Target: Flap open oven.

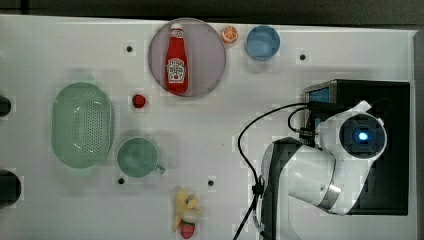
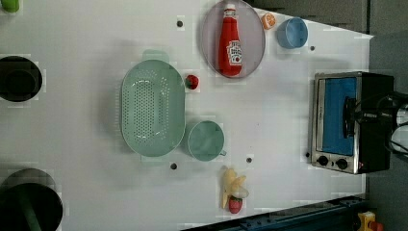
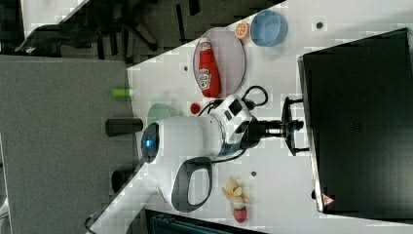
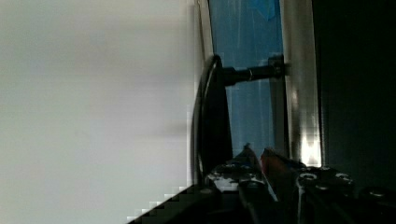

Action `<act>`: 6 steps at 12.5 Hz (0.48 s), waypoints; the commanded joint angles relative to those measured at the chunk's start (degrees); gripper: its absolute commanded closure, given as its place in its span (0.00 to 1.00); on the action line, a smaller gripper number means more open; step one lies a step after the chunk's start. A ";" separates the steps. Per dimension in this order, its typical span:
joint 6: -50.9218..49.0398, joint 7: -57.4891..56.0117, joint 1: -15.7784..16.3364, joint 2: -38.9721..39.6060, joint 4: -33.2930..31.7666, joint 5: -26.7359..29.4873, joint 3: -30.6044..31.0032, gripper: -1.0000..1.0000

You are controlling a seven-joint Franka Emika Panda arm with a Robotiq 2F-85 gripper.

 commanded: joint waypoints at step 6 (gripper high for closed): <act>-4.52 17.49 4.66 1.07 -0.24 -17.01 3.69 0.82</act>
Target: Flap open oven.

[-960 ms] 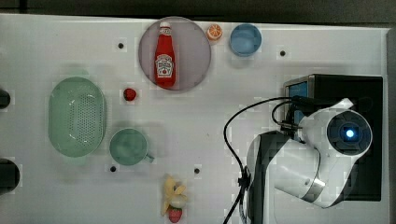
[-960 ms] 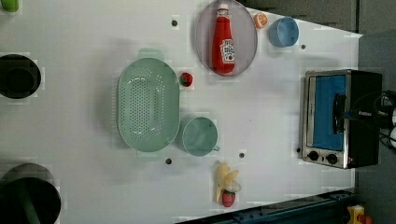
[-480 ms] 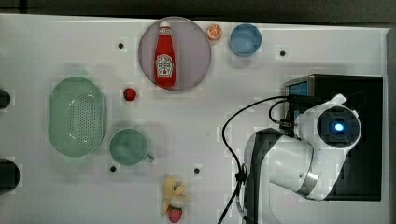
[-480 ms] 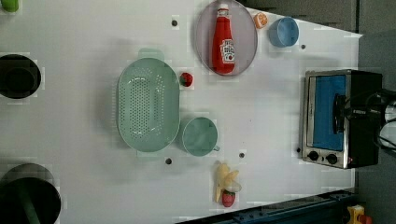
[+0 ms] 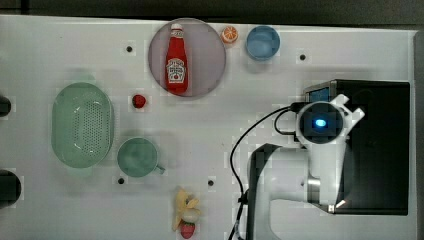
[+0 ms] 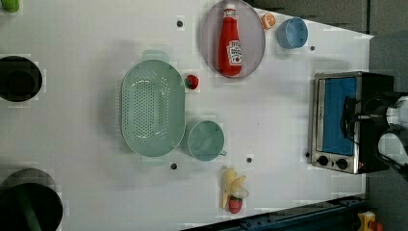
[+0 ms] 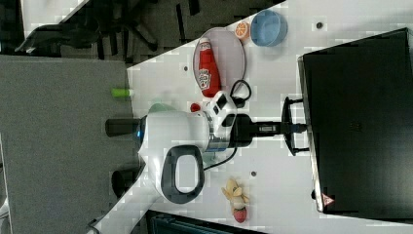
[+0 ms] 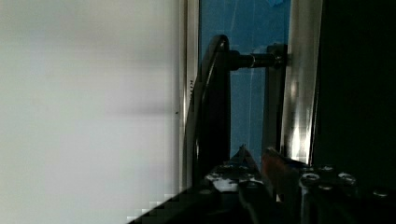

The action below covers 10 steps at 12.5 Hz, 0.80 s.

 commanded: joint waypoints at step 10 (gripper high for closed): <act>-8.53 29.51 8.20 7.83 0.15 -16.91 8.83 0.82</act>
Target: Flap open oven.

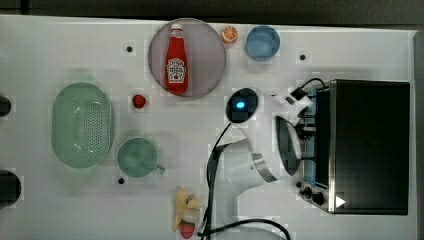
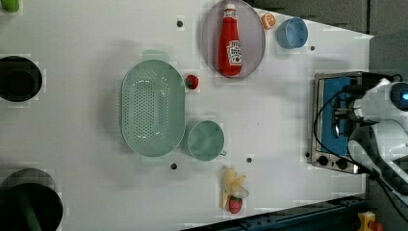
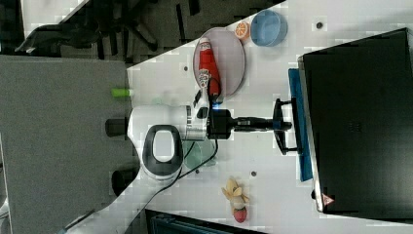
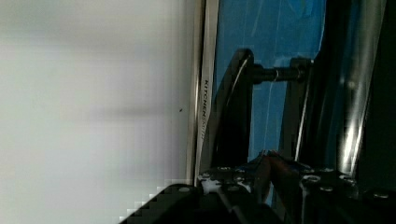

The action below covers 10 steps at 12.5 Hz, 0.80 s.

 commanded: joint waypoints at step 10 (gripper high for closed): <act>-0.23 25.90 9.13 18.51 3.42 -5.12 4.42 0.82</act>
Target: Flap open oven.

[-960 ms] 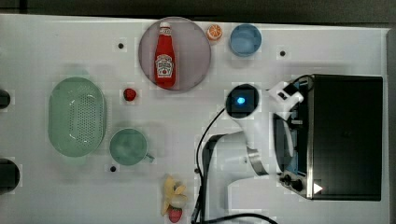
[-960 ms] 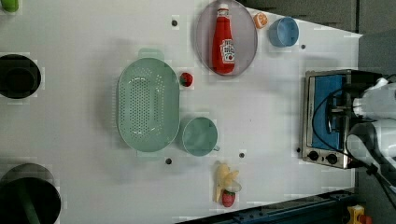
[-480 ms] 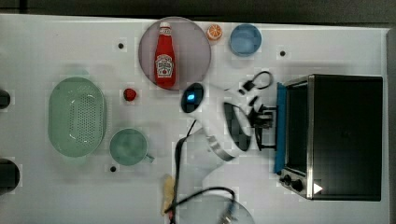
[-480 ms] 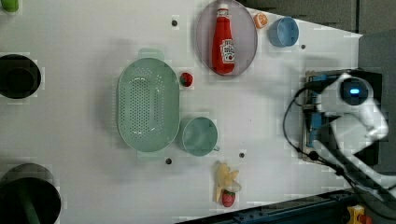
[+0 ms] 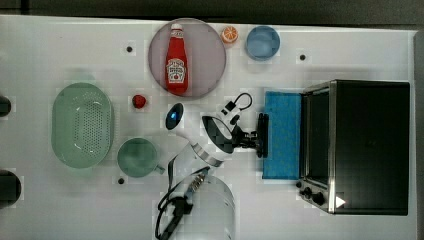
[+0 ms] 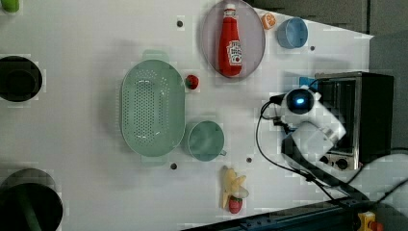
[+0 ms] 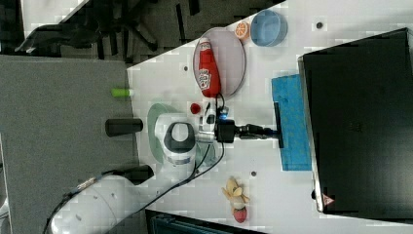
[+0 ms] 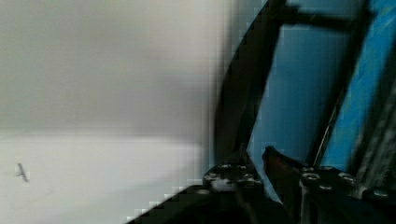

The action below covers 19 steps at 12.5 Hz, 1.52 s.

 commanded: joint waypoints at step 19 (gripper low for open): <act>-14.71 10.84 -1.63 -33.76 12.86 54.94 -1.29 0.82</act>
